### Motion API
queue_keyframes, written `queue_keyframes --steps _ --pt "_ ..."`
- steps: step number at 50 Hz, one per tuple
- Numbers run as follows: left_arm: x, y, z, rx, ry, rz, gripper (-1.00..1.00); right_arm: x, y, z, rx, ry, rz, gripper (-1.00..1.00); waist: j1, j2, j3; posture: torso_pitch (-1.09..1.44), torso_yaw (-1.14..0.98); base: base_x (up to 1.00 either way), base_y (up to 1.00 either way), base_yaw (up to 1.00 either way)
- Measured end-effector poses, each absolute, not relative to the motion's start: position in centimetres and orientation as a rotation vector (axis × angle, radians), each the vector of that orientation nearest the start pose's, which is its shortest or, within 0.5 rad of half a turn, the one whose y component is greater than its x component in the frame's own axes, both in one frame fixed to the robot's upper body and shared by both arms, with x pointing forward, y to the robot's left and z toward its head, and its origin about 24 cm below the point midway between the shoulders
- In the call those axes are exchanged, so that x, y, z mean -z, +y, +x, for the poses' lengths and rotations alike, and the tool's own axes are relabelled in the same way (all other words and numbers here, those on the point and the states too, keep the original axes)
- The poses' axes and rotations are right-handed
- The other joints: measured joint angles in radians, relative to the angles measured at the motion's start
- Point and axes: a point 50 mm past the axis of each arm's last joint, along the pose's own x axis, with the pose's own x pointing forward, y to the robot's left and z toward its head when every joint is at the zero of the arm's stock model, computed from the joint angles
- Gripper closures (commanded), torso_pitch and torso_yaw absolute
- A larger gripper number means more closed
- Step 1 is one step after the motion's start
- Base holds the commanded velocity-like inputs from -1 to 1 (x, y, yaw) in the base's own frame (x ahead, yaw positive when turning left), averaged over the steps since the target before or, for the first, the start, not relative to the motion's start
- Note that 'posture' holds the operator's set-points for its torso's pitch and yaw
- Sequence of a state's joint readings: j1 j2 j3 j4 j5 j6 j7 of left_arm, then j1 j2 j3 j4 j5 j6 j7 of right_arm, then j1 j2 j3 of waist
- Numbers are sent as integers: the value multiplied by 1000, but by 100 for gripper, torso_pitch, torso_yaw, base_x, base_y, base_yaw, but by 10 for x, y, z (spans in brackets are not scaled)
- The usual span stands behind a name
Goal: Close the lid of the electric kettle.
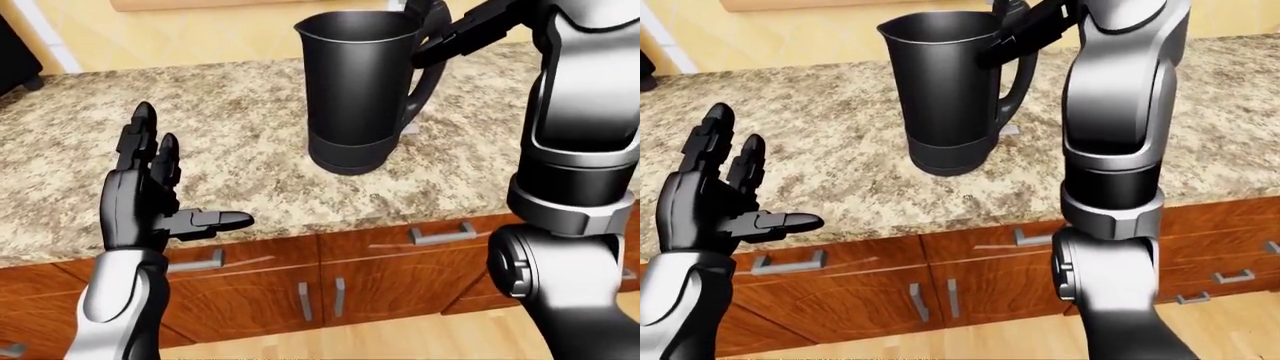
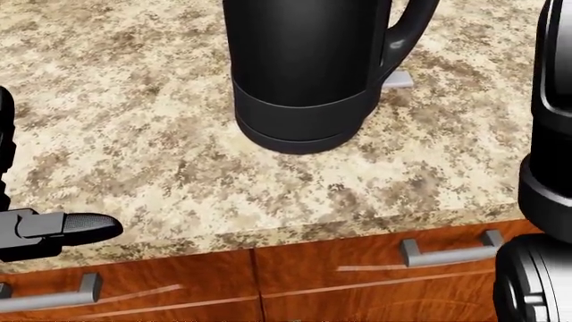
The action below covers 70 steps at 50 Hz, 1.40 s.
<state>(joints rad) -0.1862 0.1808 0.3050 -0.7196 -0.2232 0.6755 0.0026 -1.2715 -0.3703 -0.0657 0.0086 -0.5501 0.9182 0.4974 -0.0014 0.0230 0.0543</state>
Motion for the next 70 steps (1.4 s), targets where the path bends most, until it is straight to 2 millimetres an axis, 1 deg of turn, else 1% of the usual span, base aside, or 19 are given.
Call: queue_keyframes --steps 4,11,16,26,33,38,44,48,53,56,61,66,70 --pt "-193 207 236 -107 -259 1 -100 -383 -167 324 74 -270 -615 -100 2 -3 1 0 0 0 0 0" --pt "-189 209 238 -111 -251 0 -100 -396 -176 314 85 -257 -665 -100 0 -5 2 0 0 0 0 0" --pt "-190 209 237 -111 -256 2 -100 -403 -182 308 81 -237 -708 -100 -1 -4 3 0 0 0 0 0" --pt "-194 207 234 -106 -264 4 -100 -397 -186 304 29 -185 -789 -100 -4 0 5 0 0 0 0 0" --pt "-194 207 233 -109 -258 4 -100 -395 -183 300 10 -181 -805 -100 -6 3 5 0 0 0 0 0" --pt "-197 207 231 -107 -265 4 -100 -392 -172 296 -24 -190 -818 -100 -6 4 4 0 0 0 0 0" --pt "-191 208 236 -109 -248 1 -100 -382 -155 286 -80 -202 -834 -100 -7 5 5 0 0 0 0 0" --pt "-193 208 234 -112 -249 4 -100 -379 -148 281 -84 -201 -827 -100 -10 7 6 0 0 0 0 0" --pt "-194 207 235 -110 -263 4 -100 -374 -134 273 -122 -215 -838 -100 -12 16 4 0 0 0 0 0" --pt "-191 207 236 -108 -253 2 -100 -374 -120 267 -179 -238 -859 -100 -14 18 6 0 0 0 0 0" --pt "-194 207 234 -108 -257 3 -100 -375 -100 258 -243 -268 -880 -100 -16 19 7 0 0 0 0 0" --pt "-193 208 235 -110 -260 2 -100 -381 -87 249 -270 -298 -889 -100 -17 24 7 0 0 0 0 0" --pt "-190 208 236 -110 -250 1 -100 -386 -81 243 -283 -318 -904 -100 -19 25 8 0 0 0 0 0"
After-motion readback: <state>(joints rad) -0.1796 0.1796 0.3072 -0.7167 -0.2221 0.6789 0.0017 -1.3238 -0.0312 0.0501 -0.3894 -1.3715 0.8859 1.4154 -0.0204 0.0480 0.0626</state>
